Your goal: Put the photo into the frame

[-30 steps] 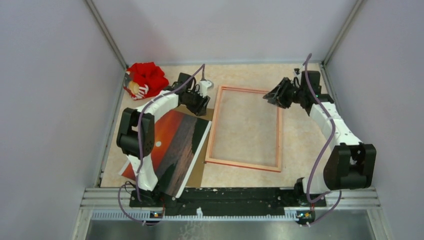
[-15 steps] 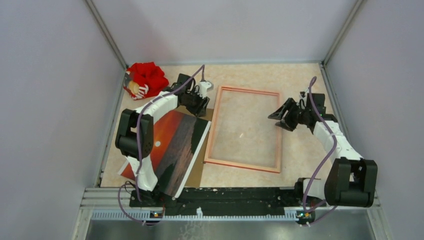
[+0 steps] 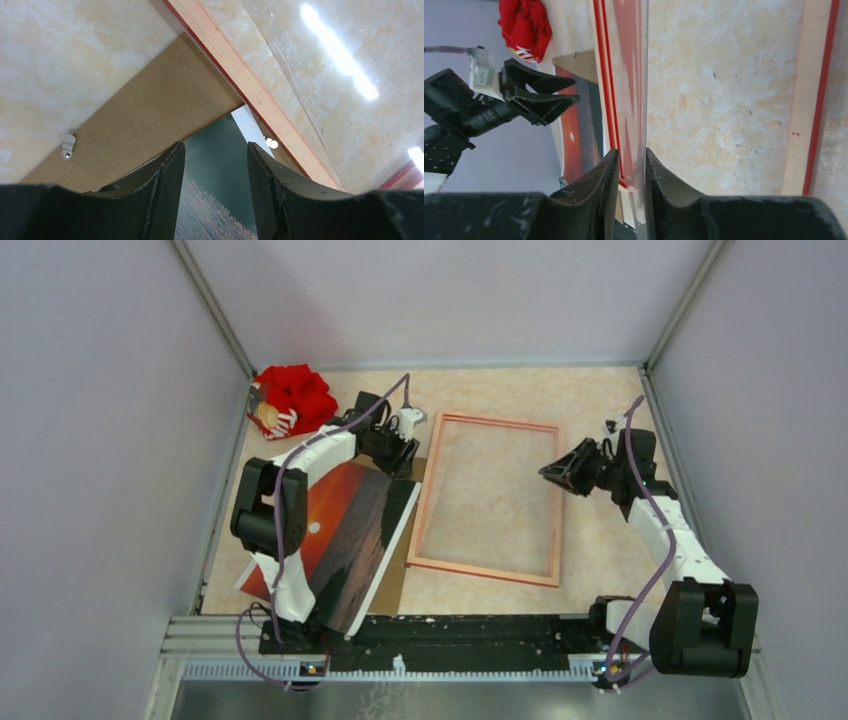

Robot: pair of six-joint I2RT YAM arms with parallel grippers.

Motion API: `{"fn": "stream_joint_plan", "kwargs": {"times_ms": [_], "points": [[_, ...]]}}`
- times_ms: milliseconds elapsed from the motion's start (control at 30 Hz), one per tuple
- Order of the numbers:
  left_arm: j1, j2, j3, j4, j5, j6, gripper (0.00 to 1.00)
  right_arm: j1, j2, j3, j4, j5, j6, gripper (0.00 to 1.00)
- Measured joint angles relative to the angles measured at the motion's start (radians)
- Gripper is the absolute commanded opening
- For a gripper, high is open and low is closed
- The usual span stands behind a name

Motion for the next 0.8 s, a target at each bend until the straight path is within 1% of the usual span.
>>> {"fn": "stream_joint_plan", "kwargs": {"times_ms": [67, 233, 300, 467, 533, 567, 767, 800], "points": [[0.000, 0.000, -0.005, 0.000, 0.005, 0.000, 0.56, 0.000, 0.000, 0.000, 0.027, -0.006, 0.019, 0.24], [0.000, 0.001, -0.007, 0.004, 0.007, 0.000, 0.56, 0.017, -0.003, 0.007, 0.047, 0.007, 0.054, 0.45], [0.000, 0.003, -0.007, 0.008, 0.007, 0.000, 0.56, 0.036, 0.000, 0.031, 0.025, 0.020, 0.051, 0.51], [0.000, 0.007, -0.011, 0.008, 0.008, 0.000, 0.56, 0.079, 0.008, 0.116, -0.026, 0.029, 0.032, 0.54], [0.000, 0.007, -0.011, 0.008, 0.008, 0.000, 0.56, 0.083, 0.003, 0.122, -0.037, 0.031, 0.023, 0.52], [0.000, 0.007, -0.011, 0.008, 0.008, 0.000, 0.56, 0.084, -0.002, 0.120, -0.047, 0.033, 0.023, 0.49], [0.000, 0.007, -0.011, 0.008, 0.010, -0.001, 0.56, 0.118, -0.050, 0.079, -0.017, 0.044, 0.043, 0.25], [0.000, 0.007, -0.011, 0.008, 0.010, 0.000, 0.56, 0.126, -0.050, 0.077, -0.008, 0.048, 0.048, 0.24]]}}
